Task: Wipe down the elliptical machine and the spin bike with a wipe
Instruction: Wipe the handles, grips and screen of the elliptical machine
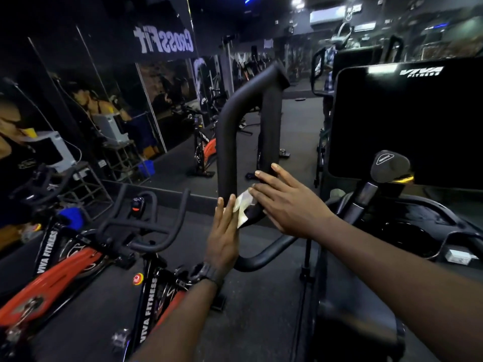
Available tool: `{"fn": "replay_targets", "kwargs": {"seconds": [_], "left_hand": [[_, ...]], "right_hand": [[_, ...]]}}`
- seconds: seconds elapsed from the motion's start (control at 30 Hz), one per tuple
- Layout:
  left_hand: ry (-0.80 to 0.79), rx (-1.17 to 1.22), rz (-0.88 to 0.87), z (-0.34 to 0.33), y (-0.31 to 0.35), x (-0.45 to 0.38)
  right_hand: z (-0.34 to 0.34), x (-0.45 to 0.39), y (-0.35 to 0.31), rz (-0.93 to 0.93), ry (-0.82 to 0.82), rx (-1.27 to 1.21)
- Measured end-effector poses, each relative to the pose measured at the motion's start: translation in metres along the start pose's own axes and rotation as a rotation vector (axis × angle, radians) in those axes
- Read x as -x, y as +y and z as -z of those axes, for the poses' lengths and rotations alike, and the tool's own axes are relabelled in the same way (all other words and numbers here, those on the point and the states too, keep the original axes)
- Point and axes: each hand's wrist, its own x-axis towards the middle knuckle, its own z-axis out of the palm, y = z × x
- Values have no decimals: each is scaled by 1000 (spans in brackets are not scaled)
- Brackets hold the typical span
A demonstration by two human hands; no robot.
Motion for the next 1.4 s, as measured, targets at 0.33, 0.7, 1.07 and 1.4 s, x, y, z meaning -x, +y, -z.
{"fn": "replay_targets", "kwargs": {"seconds": [0.33,0.7,1.07,1.4], "left_hand": [[303,433,728,-28,43,54],[309,938,1296,-58,8,57],[191,1484,1549,-70,8,69],[262,736,1084,-23,22,15]], "right_hand": [[-15,7,-23,-10,-59,29],[-19,7,-30,-52,-71,13],[-61,15,-103,51,-74,-201],[-84,-20,-135,-1065,-112,-1450]]}}
